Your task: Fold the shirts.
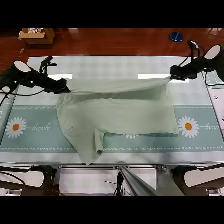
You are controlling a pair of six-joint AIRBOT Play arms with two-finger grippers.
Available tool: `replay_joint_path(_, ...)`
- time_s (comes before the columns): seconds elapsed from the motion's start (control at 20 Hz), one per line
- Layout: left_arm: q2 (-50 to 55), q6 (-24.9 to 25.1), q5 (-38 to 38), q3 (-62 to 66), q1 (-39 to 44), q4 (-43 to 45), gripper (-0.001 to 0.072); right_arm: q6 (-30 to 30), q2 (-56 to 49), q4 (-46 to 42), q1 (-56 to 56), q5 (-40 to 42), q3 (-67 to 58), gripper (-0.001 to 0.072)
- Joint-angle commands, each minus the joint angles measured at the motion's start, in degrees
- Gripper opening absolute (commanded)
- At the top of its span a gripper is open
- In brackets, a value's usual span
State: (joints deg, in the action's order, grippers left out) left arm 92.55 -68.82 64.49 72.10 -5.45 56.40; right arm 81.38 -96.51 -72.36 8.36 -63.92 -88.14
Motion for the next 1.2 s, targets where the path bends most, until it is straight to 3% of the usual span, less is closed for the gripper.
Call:
replay_joint_path(0.0,0.4,-0.5,0.6,-1.1,-0.1,2.4,0.0073,0.6,-0.8,-0.3,0.0,-0.7,0.0,0.0082)
replay_joint_path(0.05,0.2,-0.5,2.0,-0.7,-0.7,3.6,0.028,-0.1,-0.2,-0.6,0.3,-2.0,-0.1,0.0281)
replay_joint_path(0.1,-0.1,-1.5,5.3,0.3,-1.7,5.1,0.0507,-1.8,0.3,-1.7,0.8,-4.7,-0.6,0.0397)
replay_joint_path(0.15,-0.3,-3.1,9.7,1.5,-3.0,7.5,0.0578,-3.9,1.2,-5.1,1.3,-9.3,-1.6,0.0431)
replay_joint_path(0.3,-3.8,-5.7,22.5,1.0,-9.1,9.7,0.0573,-3.9,5.6,-18.1,4.1,-23.7,-2.0,0.0431)
replay_joint_path(0.4,-9.9,-5.3,23.2,-5.6,-12.8,6.5,0.0573,-3.3,9.6,-14.3,8.0,-25.8,1.0,0.0431)
replay_joint_path(0.8,-38.5,-3.1,15.4,-45.4,-19.2,2.5,0.0574,-7.4,22.7,3.0,18.8,-16.5,20.0,0.0432)
replay_joint_path(1.0,-39.5,-0.4,7.7,-52.5,-17.7,-8.2,0.0574,-8.2,22.7,5.2,18.7,-15.5,20.2,0.0432)
replay_joint_path(1.15,-38.6,-0.4,2.1,-53.7,-13.7,-9.3,0.0574,-8.2,22.7,5.6,18.7,-15.5,20.2,0.0432)
